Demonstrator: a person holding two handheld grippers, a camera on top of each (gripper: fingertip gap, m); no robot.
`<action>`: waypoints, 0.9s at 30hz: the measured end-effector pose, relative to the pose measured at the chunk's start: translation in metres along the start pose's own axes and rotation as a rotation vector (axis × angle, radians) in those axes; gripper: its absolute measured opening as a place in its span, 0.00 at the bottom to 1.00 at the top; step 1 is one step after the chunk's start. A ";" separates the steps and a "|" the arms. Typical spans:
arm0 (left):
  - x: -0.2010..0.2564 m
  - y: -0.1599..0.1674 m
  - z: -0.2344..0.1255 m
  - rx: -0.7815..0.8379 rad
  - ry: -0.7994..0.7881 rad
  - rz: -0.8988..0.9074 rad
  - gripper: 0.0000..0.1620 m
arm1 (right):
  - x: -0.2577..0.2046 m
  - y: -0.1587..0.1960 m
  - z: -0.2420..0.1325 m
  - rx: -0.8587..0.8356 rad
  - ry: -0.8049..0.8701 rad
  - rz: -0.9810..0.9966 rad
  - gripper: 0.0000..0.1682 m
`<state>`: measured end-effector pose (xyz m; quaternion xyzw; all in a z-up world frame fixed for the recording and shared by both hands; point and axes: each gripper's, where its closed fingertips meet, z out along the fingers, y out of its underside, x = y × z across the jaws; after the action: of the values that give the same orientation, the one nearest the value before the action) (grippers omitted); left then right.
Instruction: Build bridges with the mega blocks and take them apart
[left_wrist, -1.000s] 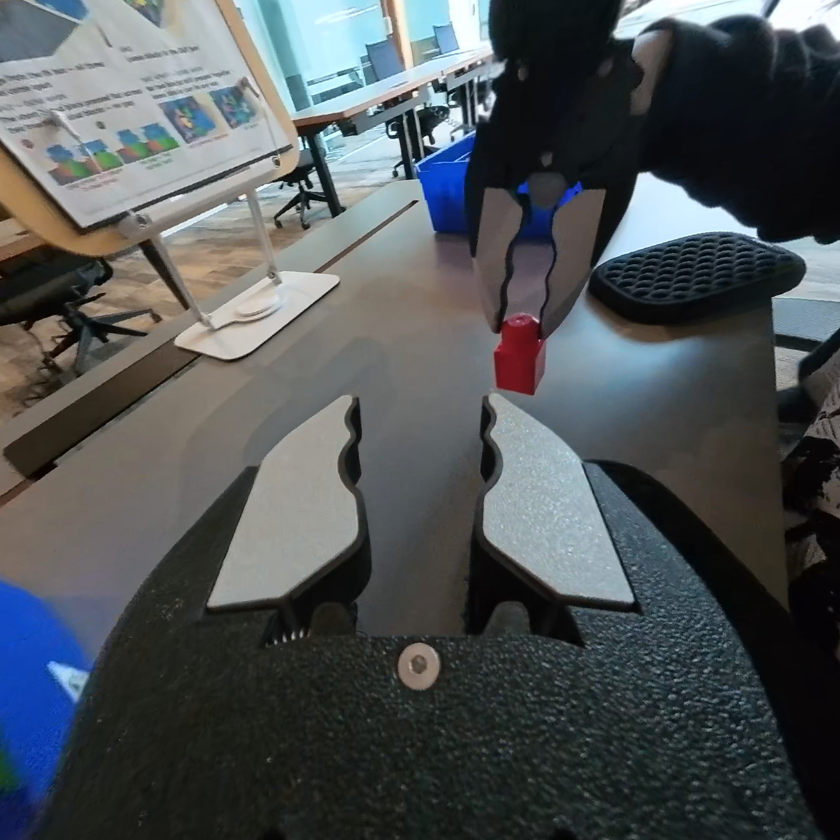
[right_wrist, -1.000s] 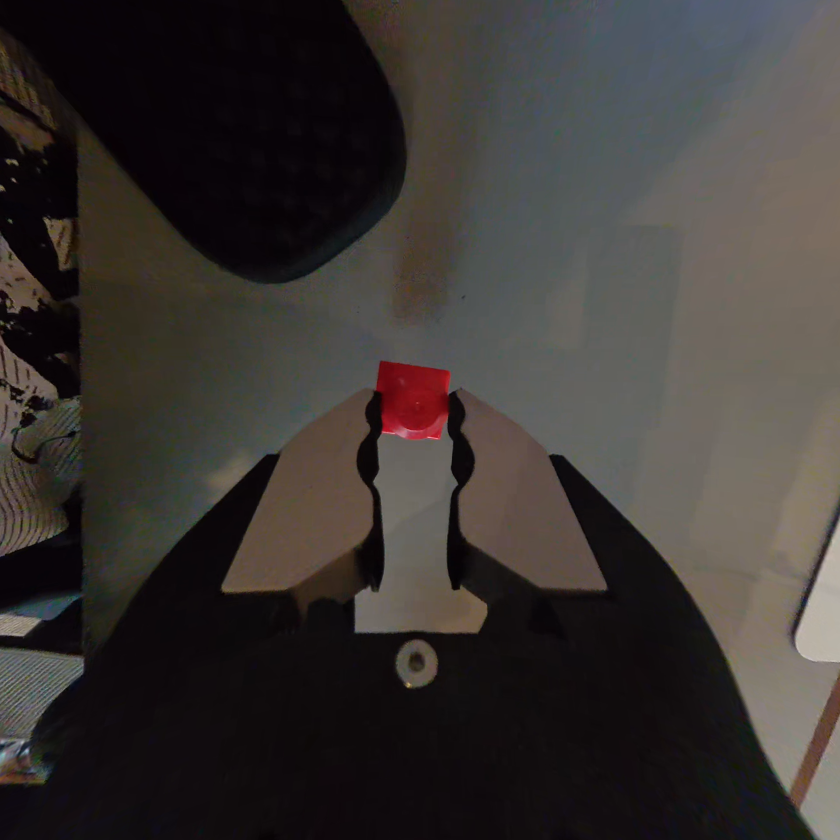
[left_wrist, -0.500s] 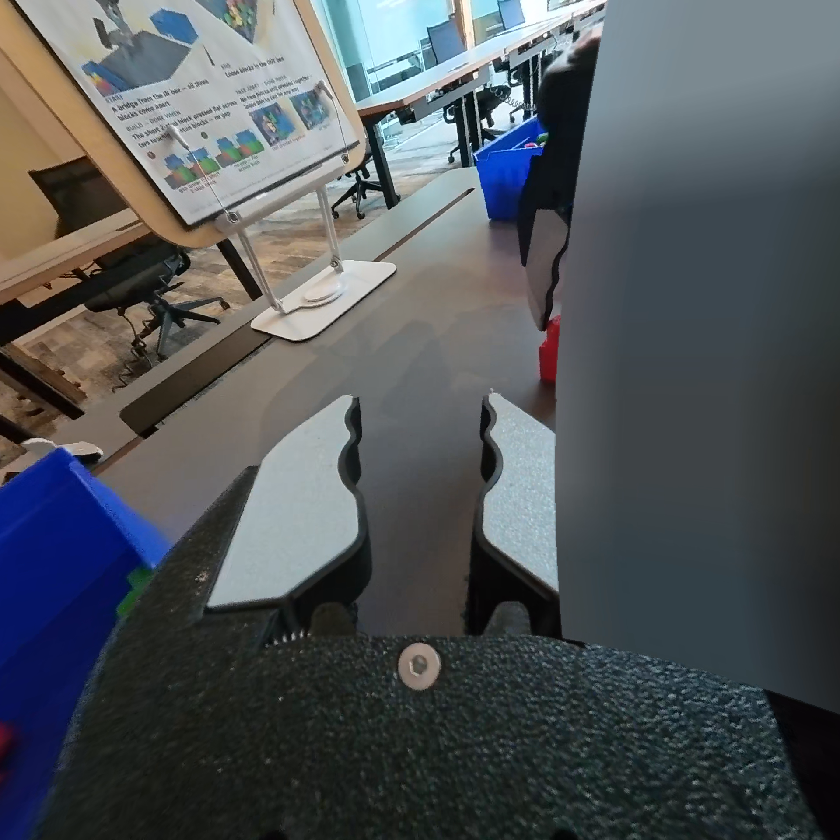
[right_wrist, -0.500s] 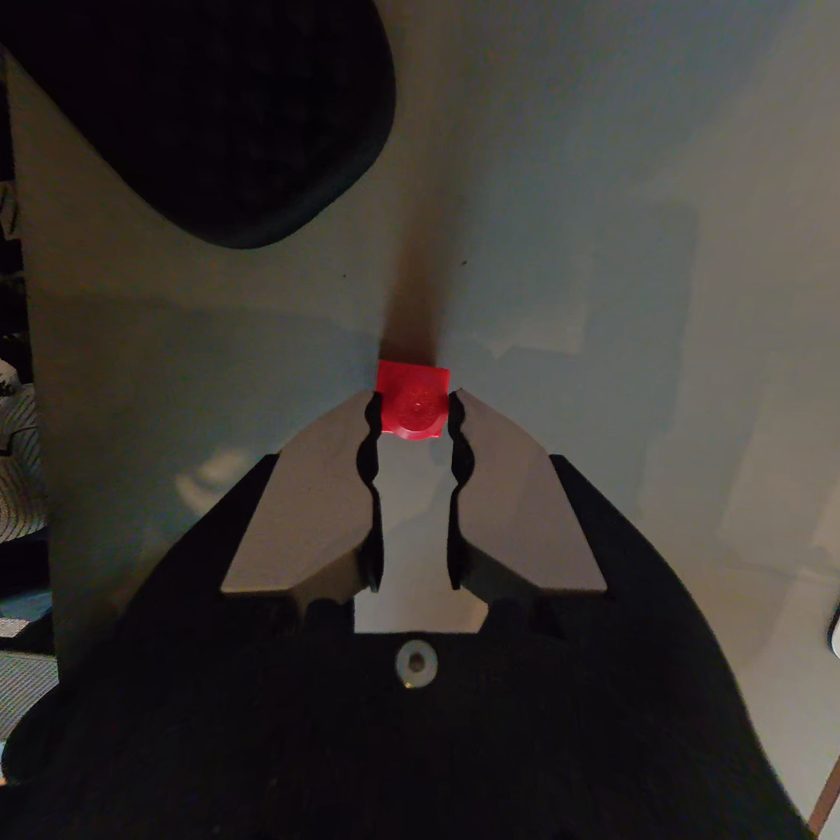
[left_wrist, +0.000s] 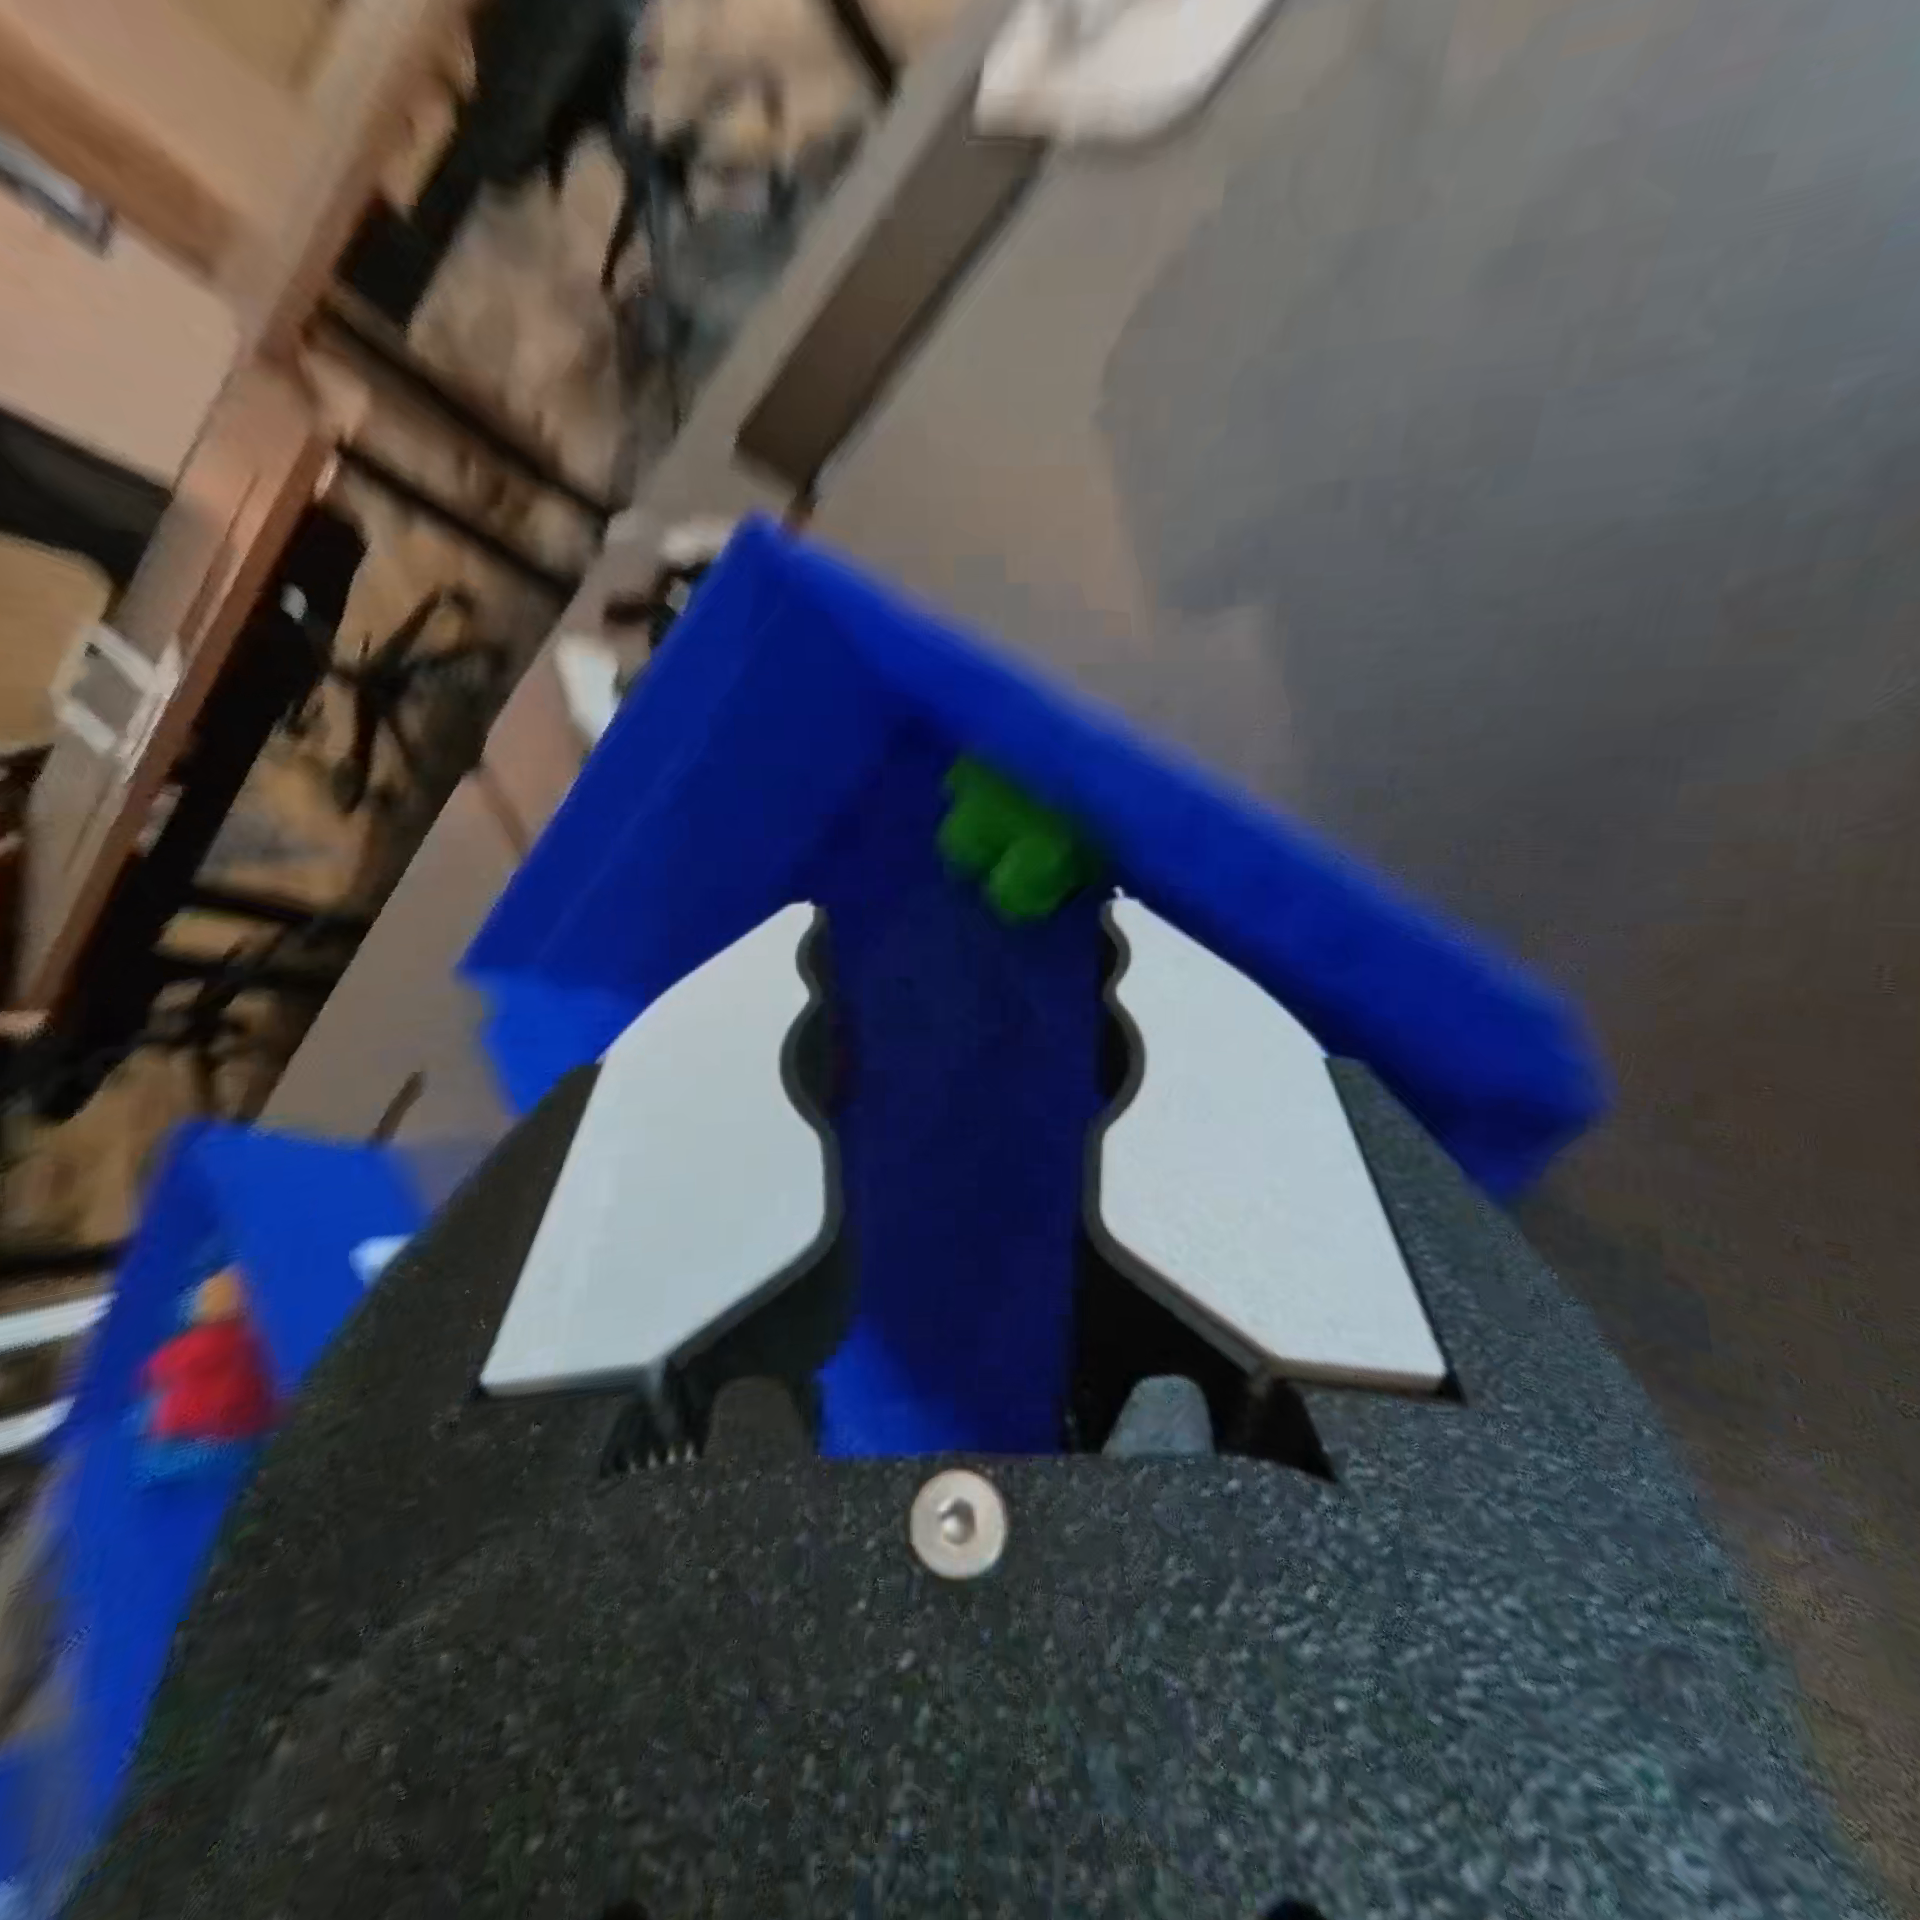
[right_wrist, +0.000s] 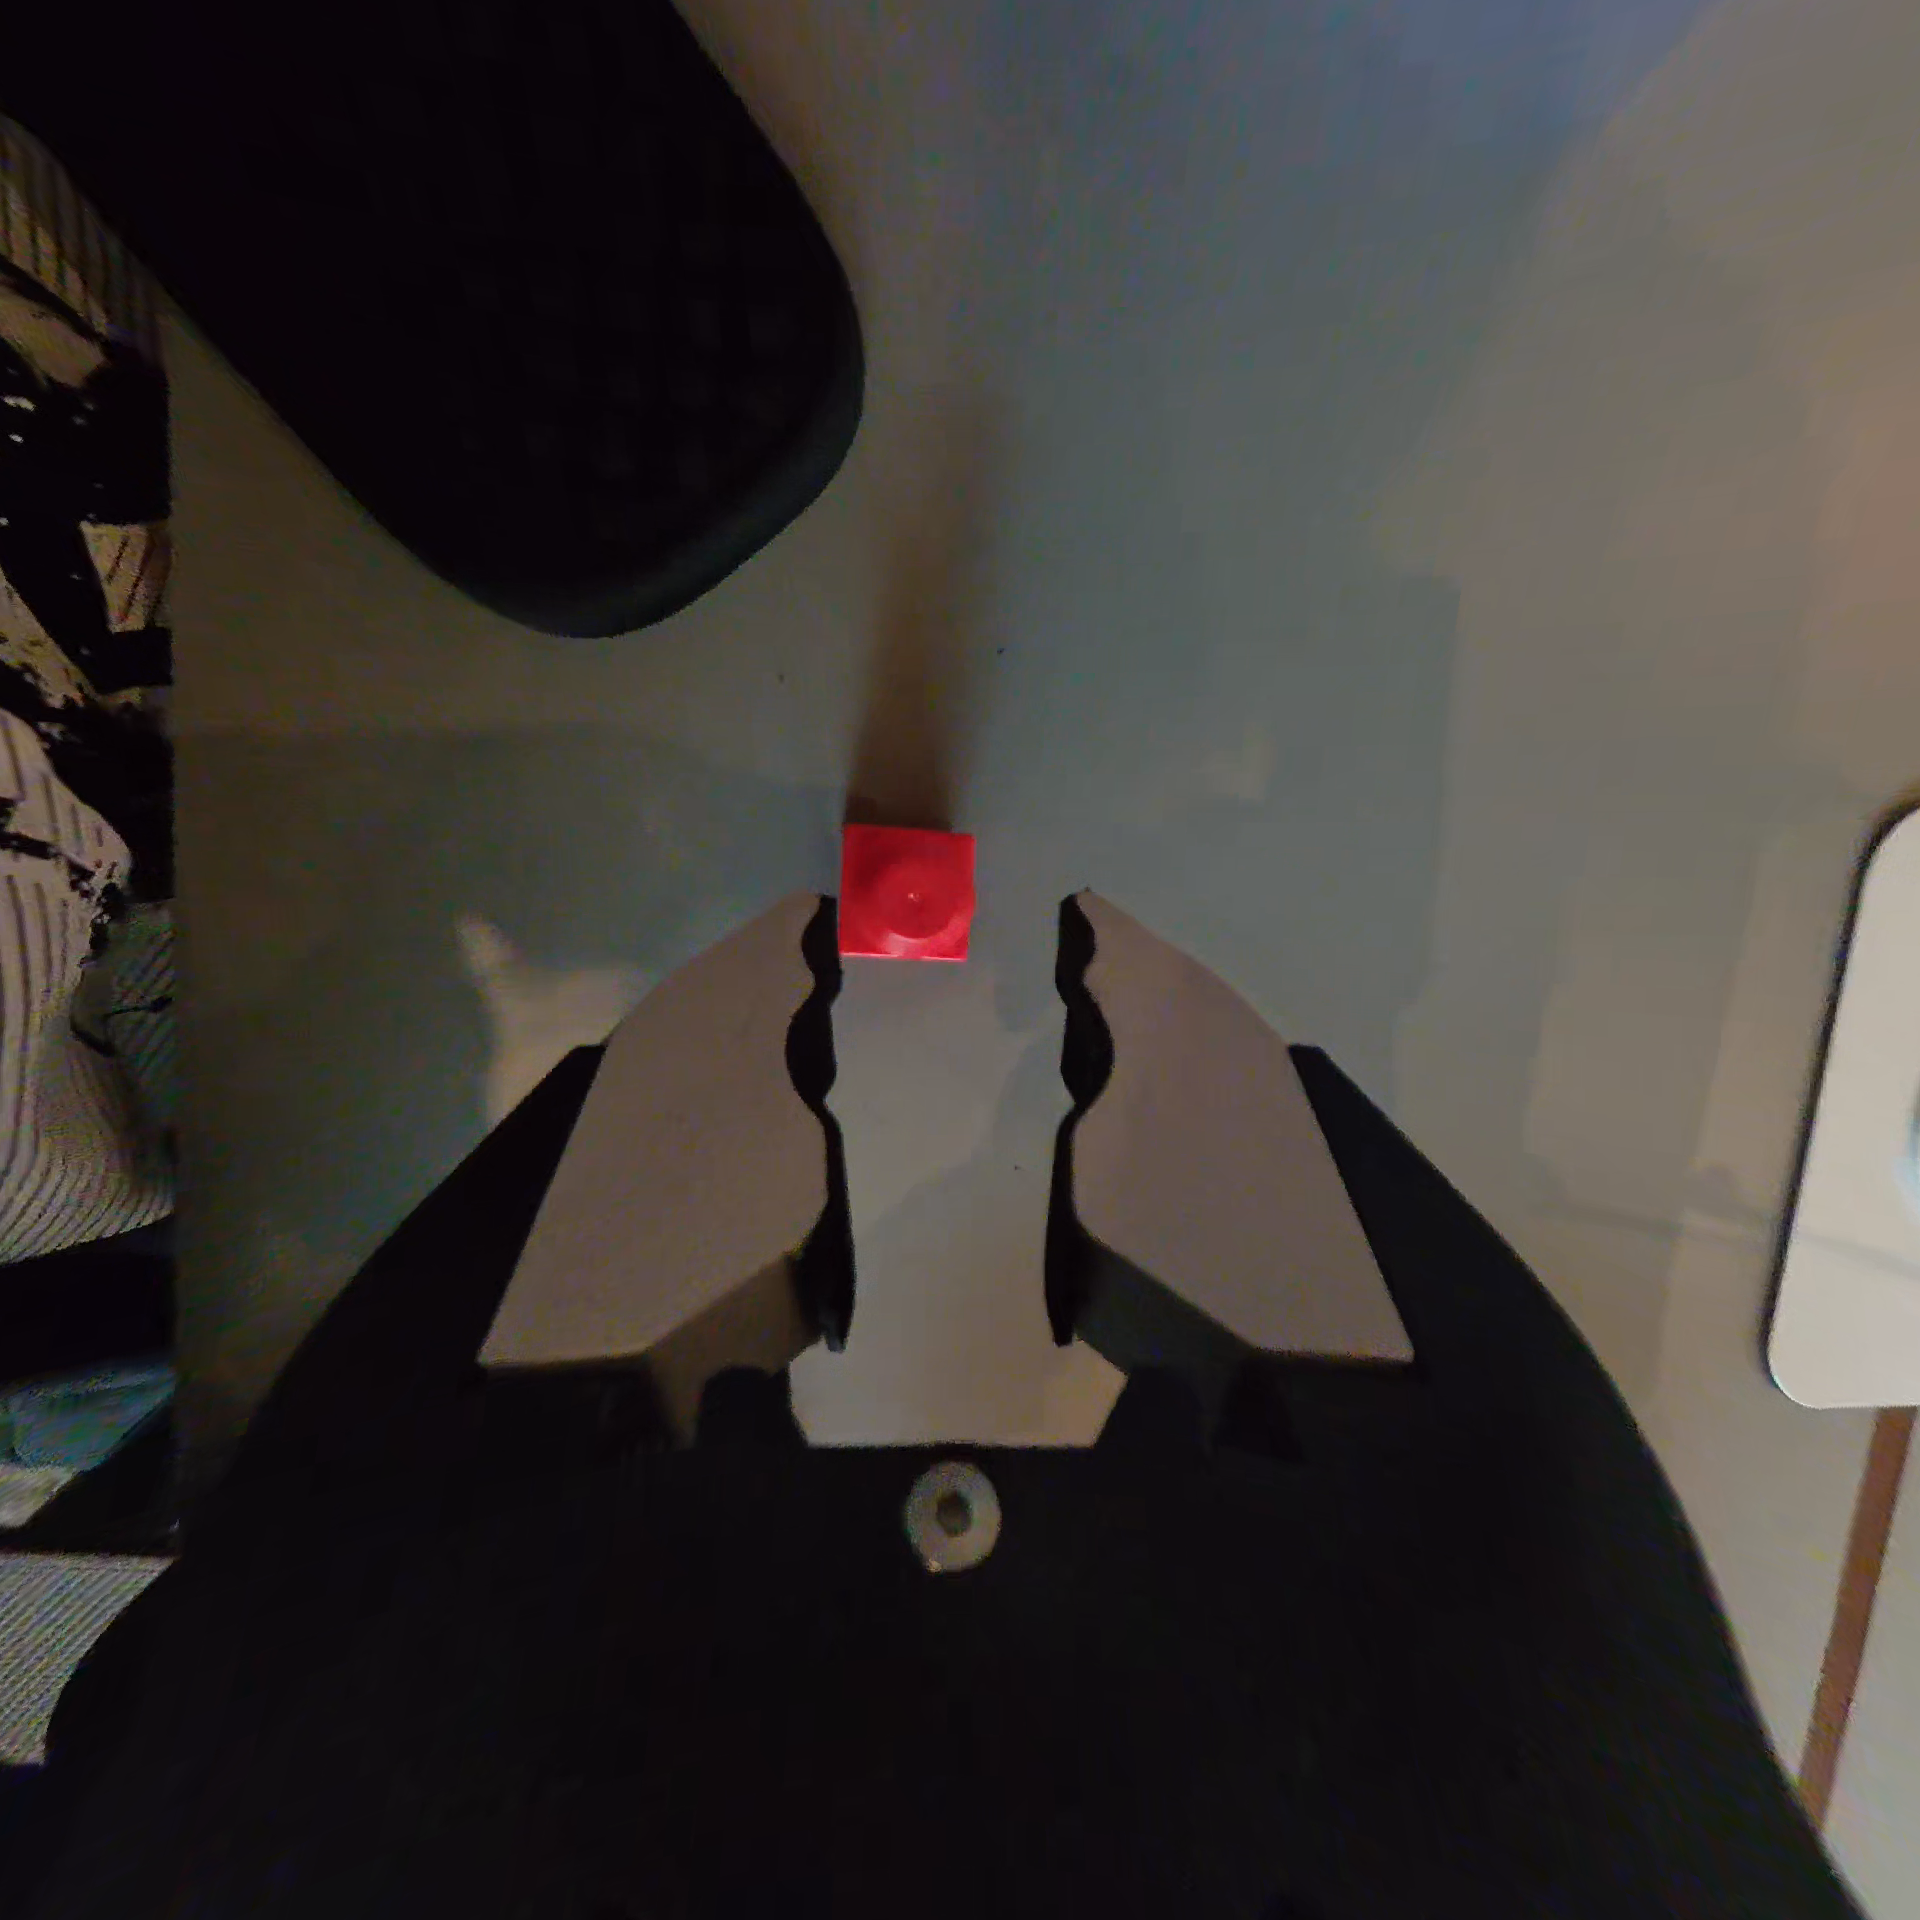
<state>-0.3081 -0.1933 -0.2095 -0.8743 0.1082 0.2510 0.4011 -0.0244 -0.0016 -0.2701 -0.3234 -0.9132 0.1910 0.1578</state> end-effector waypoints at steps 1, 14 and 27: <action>-0.016 0.020 0.008 -0.098 -0.024 0.058 0.29 | -0.001 -0.001 -0.004 0.011 0.006 -0.001 0.24; -0.091 0.142 0.099 -0.830 0.232 0.432 0.29 | -0.007 0.003 -0.023 -0.009 0.052 -0.003 0.24; -0.085 0.166 0.121 -0.954 0.312 0.458 0.26 | 0.000 0.007 -0.028 -0.007 0.079 -0.006 0.24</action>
<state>-0.4879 -0.2119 -0.3389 -0.9400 0.2280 0.2206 -0.1251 -0.0092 0.0102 -0.2487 -0.3283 -0.9080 0.1745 0.1931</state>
